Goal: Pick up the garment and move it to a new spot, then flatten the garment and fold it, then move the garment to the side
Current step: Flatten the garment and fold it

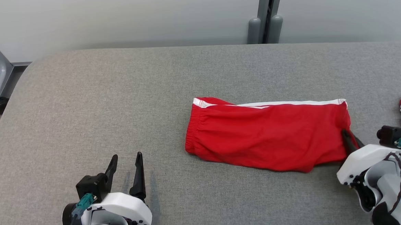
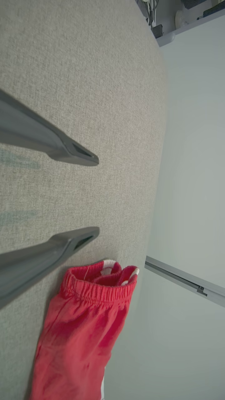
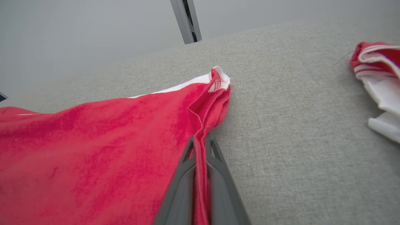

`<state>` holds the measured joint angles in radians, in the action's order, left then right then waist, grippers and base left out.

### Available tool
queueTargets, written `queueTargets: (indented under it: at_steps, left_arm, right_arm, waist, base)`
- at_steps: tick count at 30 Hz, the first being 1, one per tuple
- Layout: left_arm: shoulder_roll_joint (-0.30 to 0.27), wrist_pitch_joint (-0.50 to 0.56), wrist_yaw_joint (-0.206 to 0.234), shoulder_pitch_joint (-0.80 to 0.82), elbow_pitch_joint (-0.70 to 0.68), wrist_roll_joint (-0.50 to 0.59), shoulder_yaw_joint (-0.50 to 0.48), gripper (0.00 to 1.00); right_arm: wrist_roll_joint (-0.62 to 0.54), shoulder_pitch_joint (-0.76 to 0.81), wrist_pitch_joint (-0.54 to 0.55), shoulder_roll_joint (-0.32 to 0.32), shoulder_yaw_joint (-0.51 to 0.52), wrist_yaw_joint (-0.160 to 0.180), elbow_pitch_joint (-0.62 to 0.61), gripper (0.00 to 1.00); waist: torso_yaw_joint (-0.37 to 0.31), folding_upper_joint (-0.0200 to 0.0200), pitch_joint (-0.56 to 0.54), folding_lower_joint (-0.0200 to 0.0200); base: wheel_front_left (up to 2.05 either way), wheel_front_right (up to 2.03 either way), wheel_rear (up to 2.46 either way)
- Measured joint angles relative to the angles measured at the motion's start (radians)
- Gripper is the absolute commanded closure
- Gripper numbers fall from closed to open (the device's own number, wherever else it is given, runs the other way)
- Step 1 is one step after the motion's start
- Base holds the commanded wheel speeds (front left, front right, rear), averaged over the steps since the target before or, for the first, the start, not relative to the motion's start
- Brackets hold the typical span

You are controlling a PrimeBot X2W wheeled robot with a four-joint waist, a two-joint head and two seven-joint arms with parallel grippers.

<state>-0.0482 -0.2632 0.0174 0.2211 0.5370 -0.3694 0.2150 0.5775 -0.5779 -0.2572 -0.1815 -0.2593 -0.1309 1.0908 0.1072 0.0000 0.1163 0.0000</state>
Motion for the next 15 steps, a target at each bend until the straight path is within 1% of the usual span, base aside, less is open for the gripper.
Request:
queueTargets:
  at_steps: [4, 7, 8, 12, 15]
  left_arm:
    - [0.0, 0.0, -0.003, -0.004, 0.0, 0.0, 0.001, 0.0]
    - [0.0, 0.0, -0.004, -0.004, 0.001, 0.0, 0.003, 0.0]
    - [0.0, 0.0, -0.004, -0.004, 0.001, 0.0, 0.003, 0.0]
    - [0.001, 0.0, -0.007, -0.008, 0.007, 0.0, 0.007, 0.0]
    - [-0.001, 0.0, -0.007, -0.018, 0.012, -0.001, 0.011, 0.0]
  right_arm:
    - [-0.043, -0.005, -0.003, -0.011, 0.034, 0.0, -0.05, 1.0]
    - [-0.093, -0.013, -0.003, -0.002, 0.041, 0.0, -0.093, 1.0]
    - [-0.093, -0.013, -0.003, -0.002, 0.041, 0.0, -0.093, 1.0]
    - [-0.126, -0.036, -0.004, 0.055, 0.013, 0.0, -0.186, 1.0]
    - [-0.134, -0.038, -0.004, 0.102, -0.053, 0.0, -0.253, 1.0]
  waist:
    - [0.007, 0.0, 0.002, 0.0]
    - [0.02, 0.0, 0.005, 0.0]
    - [0.02, 0.0, 0.005, 0.0]
    - [0.043, 0.0, 0.001, 0.0]
    - [0.063, 0.0, -0.009, 0.0]
  base:
    - [0.0, 0.0, 0.0]
    - [0.0, 0.0, 0.0]
    - [0.0, 0.0, 0.0]
    - [0.0, 0.0, 0.0]
    - [0.0, 0.0, 0.0]
